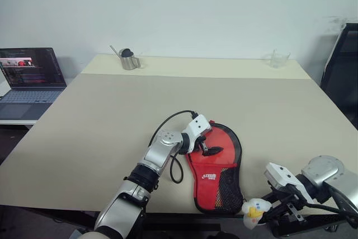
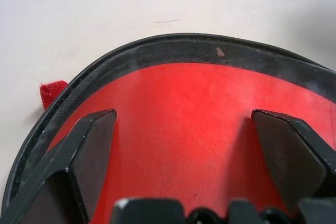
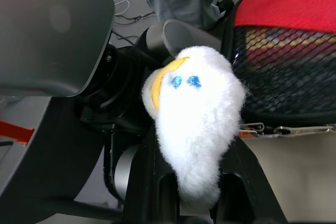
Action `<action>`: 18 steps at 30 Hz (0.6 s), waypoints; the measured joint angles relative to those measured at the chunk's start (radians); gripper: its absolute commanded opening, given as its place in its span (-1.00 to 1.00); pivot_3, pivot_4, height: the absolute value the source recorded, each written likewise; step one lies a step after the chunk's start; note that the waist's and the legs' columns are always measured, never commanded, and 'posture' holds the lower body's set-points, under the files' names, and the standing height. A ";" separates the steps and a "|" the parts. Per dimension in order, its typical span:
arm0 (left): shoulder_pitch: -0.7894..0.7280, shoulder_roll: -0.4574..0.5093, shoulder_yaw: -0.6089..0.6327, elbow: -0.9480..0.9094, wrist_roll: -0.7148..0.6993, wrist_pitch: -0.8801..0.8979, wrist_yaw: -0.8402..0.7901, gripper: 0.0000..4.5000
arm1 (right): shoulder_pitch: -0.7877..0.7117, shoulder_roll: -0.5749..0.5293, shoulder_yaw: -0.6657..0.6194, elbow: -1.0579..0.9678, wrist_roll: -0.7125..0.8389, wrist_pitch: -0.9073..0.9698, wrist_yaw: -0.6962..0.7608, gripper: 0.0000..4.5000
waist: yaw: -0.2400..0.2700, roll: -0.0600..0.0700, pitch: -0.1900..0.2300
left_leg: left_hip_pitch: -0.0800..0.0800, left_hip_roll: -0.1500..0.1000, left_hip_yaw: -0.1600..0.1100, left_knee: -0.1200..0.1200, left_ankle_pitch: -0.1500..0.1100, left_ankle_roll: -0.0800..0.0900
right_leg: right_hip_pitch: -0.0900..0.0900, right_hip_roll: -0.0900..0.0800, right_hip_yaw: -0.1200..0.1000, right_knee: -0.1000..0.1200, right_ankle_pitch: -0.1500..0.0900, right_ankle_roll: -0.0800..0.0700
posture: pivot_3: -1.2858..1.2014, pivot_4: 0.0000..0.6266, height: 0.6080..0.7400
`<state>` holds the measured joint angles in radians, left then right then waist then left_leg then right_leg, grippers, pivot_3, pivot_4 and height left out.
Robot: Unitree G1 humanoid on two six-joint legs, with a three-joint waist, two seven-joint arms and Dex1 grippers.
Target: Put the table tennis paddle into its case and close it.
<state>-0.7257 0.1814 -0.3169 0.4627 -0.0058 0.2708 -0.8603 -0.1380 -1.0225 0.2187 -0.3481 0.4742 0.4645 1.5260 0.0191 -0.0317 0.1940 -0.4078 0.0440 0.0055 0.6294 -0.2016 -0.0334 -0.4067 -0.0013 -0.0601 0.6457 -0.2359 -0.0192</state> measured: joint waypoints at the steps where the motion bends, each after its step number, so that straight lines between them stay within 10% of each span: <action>1: 0.000 0.001 0.000 -0.002 0.000 0.004 0.000 1.00 | 0.003 -0.004 0.002 -0.002 0.007 0.000 0.001 -0.89 | 0.000 0.000 0.000 | 0.000 0.000 0.000 0.000 0.000 0.000 | 0.000 0.000 0.000 0.000 0.000 0.000 | 0.03 -0.52 1.00; 18: 0.004 0.008 -0.003 -0.020 0.000 0.027 -0.004 1.00 | 0.044 -0.058 0.003 -0.049 0.058 0.000 0.005 -0.89 | 0.000 0.000 0.000 | 0.001 0.000 0.000 0.000 0.000 0.000 | 0.001 0.000 0.000 0.001 0.000 0.000 | 0.03 -0.52 1.00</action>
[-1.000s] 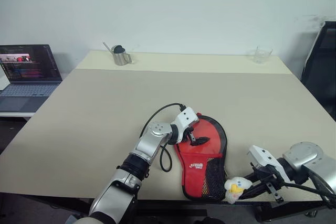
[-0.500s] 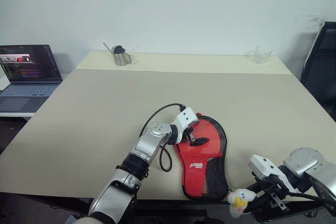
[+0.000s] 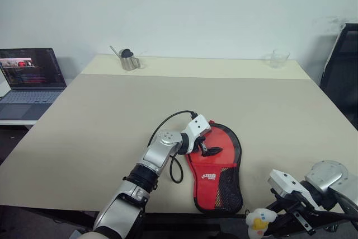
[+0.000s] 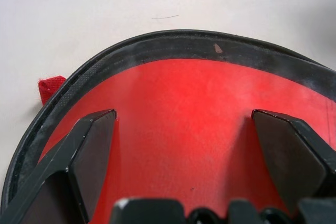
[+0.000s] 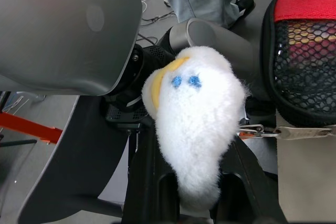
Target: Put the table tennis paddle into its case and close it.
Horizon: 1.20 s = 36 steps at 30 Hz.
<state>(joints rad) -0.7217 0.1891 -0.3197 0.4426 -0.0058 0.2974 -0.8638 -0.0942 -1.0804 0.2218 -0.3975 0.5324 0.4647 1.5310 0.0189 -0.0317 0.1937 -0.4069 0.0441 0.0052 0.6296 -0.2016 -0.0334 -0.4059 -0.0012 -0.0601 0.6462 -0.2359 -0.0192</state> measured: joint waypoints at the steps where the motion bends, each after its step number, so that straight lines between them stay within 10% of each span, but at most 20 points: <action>1: 0.000 0.000 0.000 0.000 0.000 0.000 0.000 1.00 | 0.004 -0.002 0.001 -0.002 0.001 0.000 0.001 -0.89 | 0.000 0.000 0.000 | 0.000 0.000 0.000 0.000 0.000 0.000 | 0.000 0.000 0.000 0.000 0.000 0.000 | 0.03 -0.52 1.00; 13: 0.000 0.006 -0.001 -0.005 0.000 0.006 0.000 1.00 | -0.052 0.008 0.036 0.002 -0.006 0.081 -0.019 -0.89 | -0.001 0.000 0.000 | 0.001 0.000 0.000 0.000 0.000 0.000 | 0.000 0.000 0.001 0.001 0.000 0.000 | 0.03 -0.52 1.00; 25: 0.001 0.006 -0.001 -0.006 0.000 0.007 0.004 1.00 | -0.071 0.013 0.042 0.035 -0.066 0.048 -0.020 0.97 | -0.002 0.000 0.000 | 0.002 0.000 0.000 0.000 0.000 0.000 | 0.001 0.000 0.001 0.001 0.000 0.000 | 0.03 -0.52 1.00; 36: 0.006 0.006 0.005 -0.008 -0.001 0.014 0.020 1.00 | -0.249 0.112 0.056 0.209 -0.124 0.022 -0.028 0.99 | -0.004 0.000 -0.001 | 0.005 0.001 0.002 0.000 0.000 0.000 | 0.002 0.000 0.003 0.003 0.000 0.000 | 0.03 -0.52 1.00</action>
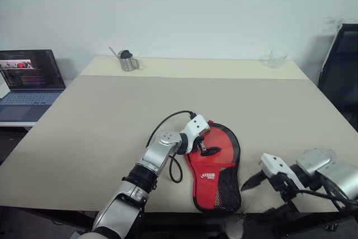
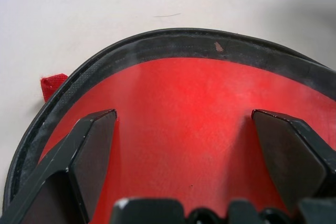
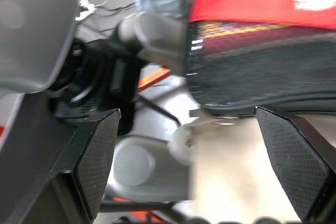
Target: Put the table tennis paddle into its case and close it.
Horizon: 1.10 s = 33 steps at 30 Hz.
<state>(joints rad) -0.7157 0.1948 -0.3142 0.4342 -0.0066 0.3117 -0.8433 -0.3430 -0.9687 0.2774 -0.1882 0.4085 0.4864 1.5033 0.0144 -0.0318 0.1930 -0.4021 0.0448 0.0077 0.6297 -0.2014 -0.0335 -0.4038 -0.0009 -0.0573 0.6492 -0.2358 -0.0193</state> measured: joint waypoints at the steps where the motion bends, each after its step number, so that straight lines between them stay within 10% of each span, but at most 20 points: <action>1: 0.000 0.000 0.001 -0.001 0.000 0.002 0.001 1.00 | -0.025 0.017 -0.003 0.017 0.002 0.002 -0.003 0.99 | -0.001 0.000 0.000 | 0.001 0.000 0.001 0.000 0.000 0.000 | 0.000 0.000 0.001 0.000 0.000 0.000 | 0.03 -0.52 1.00; 14: 0.032 0.069 0.078 -0.079 -0.047 0.065 0.019 1.00 | -0.316 0.246 -0.104 0.330 0.012 0.020 -0.132 0.99 | -0.014 0.000 0.000 | 0.001 0.001 0.007 0.000 0.000 0.000 | -0.004 0.000 0.009 0.006 0.000 0.000 | 0.03 -0.52 1.00; 33: 0.444 0.644 0.490 -0.598 -0.313 0.321 -0.177 1.00 | -0.644 0.293 -0.062 0.941 -0.232 -0.324 -0.019 0.99 | -0.025 -0.001 0.002 | 0.001 0.003 0.019 -0.002 0.000 0.000 | -0.016 -0.001 0.021 0.015 -0.001 -0.003 | 0.03 -0.52 1.00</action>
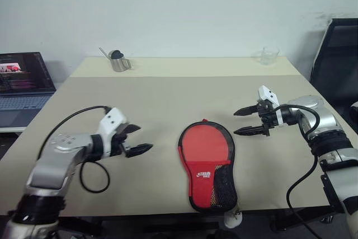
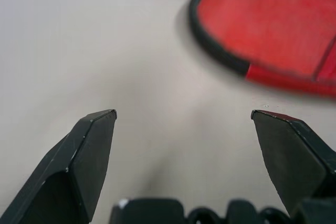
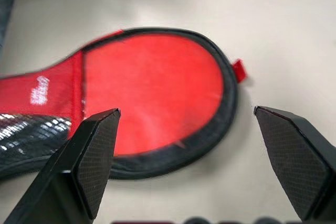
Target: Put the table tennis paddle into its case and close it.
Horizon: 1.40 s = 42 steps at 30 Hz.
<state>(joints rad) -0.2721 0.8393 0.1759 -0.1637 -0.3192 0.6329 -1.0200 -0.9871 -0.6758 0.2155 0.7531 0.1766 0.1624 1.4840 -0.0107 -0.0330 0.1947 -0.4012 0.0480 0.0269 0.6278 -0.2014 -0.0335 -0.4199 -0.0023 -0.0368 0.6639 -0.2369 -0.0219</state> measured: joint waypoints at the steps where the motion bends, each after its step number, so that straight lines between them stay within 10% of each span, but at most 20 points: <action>1: 0.025 0.015 0.024 -0.012 -0.015 0.009 -0.007 1.00 | -0.005 -0.001 0.000 0.015 -0.003 -0.009 0.001 0.99 | 0.000 0.000 0.000 | 0.000 0.000 0.000 0.000 0.000 0.000 | 0.000 0.000 0.000 0.000 0.000 0.000 | 0.03 -0.52 1.00; 13: 0.217 0.140 0.247 -0.083 -0.141 0.040 -0.065 1.00 | -0.047 -0.057 -0.001 0.118 -0.071 -0.085 0.035 0.99 | 0.004 0.001 0.000 | 0.000 0.000 0.001 -0.001 0.000 0.000 | -0.001 -0.001 0.000 0.000 -0.001 -0.001 | 0.03 -0.52 1.00; 42: 0.244 0.176 0.273 -0.118 -0.217 0.065 -0.058 1.00 | -0.047 -0.088 -0.018 0.136 -0.079 -0.086 0.044 0.99 | 0.005 0.001 0.001 | 0.000 0.001 0.002 -0.002 0.000 0.000 | -0.002 -0.001 0.001 0.000 -0.001 -0.002 | 0.03 -0.52 1.00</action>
<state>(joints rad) -0.0280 1.0150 0.4490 -0.2815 -0.5358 0.6974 -1.0779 -1.0339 -0.7634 0.1971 0.8887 0.0976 0.0762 1.5282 -0.0058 -0.0322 0.1953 -0.4012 0.0485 0.0287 0.6258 -0.2016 -0.0338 -0.4216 -0.0029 -0.0359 0.6636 -0.2379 -0.0236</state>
